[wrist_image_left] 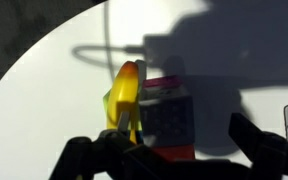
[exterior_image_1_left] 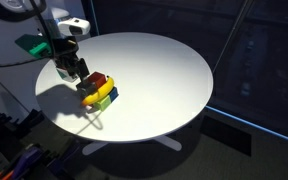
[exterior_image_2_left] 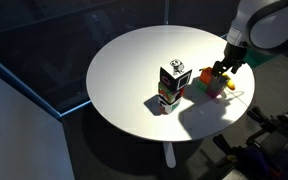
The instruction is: Take the grey block off of the stack
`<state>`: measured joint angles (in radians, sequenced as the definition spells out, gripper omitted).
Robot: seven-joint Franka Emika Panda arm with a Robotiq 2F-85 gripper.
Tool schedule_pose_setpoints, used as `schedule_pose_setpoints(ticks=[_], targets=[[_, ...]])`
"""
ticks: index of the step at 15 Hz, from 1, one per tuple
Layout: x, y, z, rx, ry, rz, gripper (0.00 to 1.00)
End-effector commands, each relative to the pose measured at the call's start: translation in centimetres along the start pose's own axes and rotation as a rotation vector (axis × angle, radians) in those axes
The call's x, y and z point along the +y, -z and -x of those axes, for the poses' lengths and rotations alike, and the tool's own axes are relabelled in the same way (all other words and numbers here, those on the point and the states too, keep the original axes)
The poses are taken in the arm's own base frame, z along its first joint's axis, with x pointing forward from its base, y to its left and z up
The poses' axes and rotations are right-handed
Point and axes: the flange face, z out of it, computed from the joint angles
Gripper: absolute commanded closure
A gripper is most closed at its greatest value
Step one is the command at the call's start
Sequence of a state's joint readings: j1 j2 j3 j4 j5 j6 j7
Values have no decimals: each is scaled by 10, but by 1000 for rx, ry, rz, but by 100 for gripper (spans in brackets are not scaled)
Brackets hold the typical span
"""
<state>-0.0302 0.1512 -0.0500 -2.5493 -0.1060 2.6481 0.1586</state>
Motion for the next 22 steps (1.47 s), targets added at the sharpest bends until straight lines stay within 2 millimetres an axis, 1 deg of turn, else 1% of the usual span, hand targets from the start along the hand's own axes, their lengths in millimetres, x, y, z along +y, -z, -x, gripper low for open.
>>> schedule_pose_setpoints(ticks=[1,8,14,22], targets=[[6,-5,-8,-6,19,0,0],[13,-15,-14,-17,15,6,0],[14,-24,-16,-31,25,9,0],[14,-30,-22,-30,33,12,0]])
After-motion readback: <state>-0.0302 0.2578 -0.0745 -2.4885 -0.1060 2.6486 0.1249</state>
